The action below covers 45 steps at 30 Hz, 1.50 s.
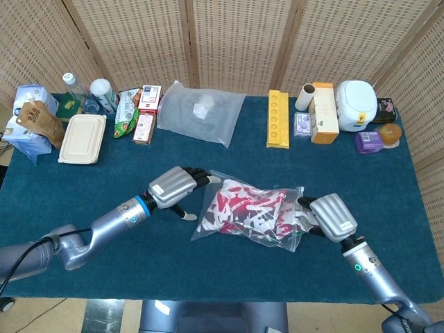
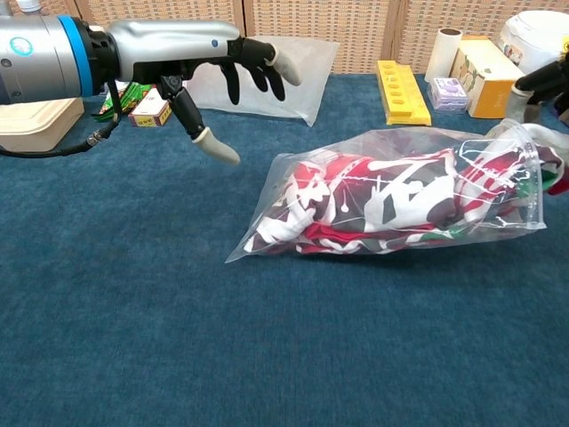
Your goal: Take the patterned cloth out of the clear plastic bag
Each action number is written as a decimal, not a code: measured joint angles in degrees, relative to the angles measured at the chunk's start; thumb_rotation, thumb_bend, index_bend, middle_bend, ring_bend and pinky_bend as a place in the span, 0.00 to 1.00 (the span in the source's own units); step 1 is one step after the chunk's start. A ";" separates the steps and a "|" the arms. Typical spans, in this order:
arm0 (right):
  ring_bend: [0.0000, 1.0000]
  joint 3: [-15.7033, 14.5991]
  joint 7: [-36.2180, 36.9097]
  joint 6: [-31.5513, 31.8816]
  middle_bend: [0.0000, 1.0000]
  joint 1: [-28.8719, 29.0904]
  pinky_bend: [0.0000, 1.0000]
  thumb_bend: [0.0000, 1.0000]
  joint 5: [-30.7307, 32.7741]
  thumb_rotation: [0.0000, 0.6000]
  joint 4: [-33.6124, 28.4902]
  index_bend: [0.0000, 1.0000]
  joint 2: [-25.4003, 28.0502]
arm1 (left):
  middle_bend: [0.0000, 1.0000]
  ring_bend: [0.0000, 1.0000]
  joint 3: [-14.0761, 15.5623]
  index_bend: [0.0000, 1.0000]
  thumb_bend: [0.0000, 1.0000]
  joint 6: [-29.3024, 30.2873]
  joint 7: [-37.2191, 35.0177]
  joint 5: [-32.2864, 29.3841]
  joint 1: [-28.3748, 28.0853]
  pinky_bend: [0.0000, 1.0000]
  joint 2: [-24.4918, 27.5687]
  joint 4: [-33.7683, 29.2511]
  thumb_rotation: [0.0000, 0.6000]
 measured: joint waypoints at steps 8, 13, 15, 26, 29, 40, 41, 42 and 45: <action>0.83 -0.26 -0.15 -0.43 0.69 -0.04 0.84 0.65 0.29 1.00 -0.28 0.68 0.09 | 0.36 0.36 0.42 0.16 0.11 1.47 18.79 -0.34 1.71 0.39 -1.19 1.98 1.00; 0.84 -0.23 -0.48 -0.60 0.69 0.02 0.84 0.65 0.48 1.00 -0.60 0.68 0.12 | 0.60 0.62 1.81 0.24 0.11 7.38 21.23 6.01 3.09 0.62 -2.30 3.02 1.00; 0.84 -0.24 -0.61 -0.74 0.69 0.06 0.84 0.65 0.57 1.00 -0.67 0.68 0.09 | 0.71 0.73 2.58 0.27 0.11 9.94 21.15 9.35 3.54 0.72 -2.69 3.67 1.00; 0.84 -0.44 -0.73 -1.77 0.70 0.50 0.84 0.65 0.77 1.00 -0.91 0.68 -0.21 | 0.88 0.92 5.87 0.27 0.11 14.79 21.93 14.93 7.28 0.88 -3.61 2.06 1.00; 0.84 -0.52 -0.80 -1.94 0.69 0.54 0.84 0.65 0.83 1.00 -0.97 0.68 -0.21 | 0.84 0.83 5.86 0.27 0.11 14.07 23.32 13.89 7.94 0.87 -3.91 1.35 0.85; 0.84 -0.83 -1.06 -2.08 0.70 0.42 0.84 0.65 0.92 1.00 -1.21 0.68 -0.11 | 0.31 0.28 4.59 0.22 0.11 10.83 27.07 9.27 9.92 0.47 -5.68 -1.26 0.63; 0.84 -0.83 -1.07 -2.11 0.70 0.43 0.84 0.65 0.93 1.00 -1.22 0.68 -0.10 | 0.31 0.28 4.47 0.21 0.11 10.89 27.53 9.21 10.08 0.47 -5.87 -1.14 0.64; 0.84 -0.84 -1.07 -2.16 0.70 0.45 0.84 0.65 0.93 1.00 -1.24 0.68 -0.10 | 0.31 0.28 4.32 0.21 0.11 10.88 27.88 9.02 10.20 0.47 -6.07 -0.99 0.65; 0.84 -0.87 -1.11 -2.30 0.70 0.52 0.84 0.65 0.93 1.00 -1.31 0.68 -0.08 | 0.33 0.33 3.46 0.21 0.11 9.75 28.32 7.11 10.26 0.48 -6.63 -0.49 0.78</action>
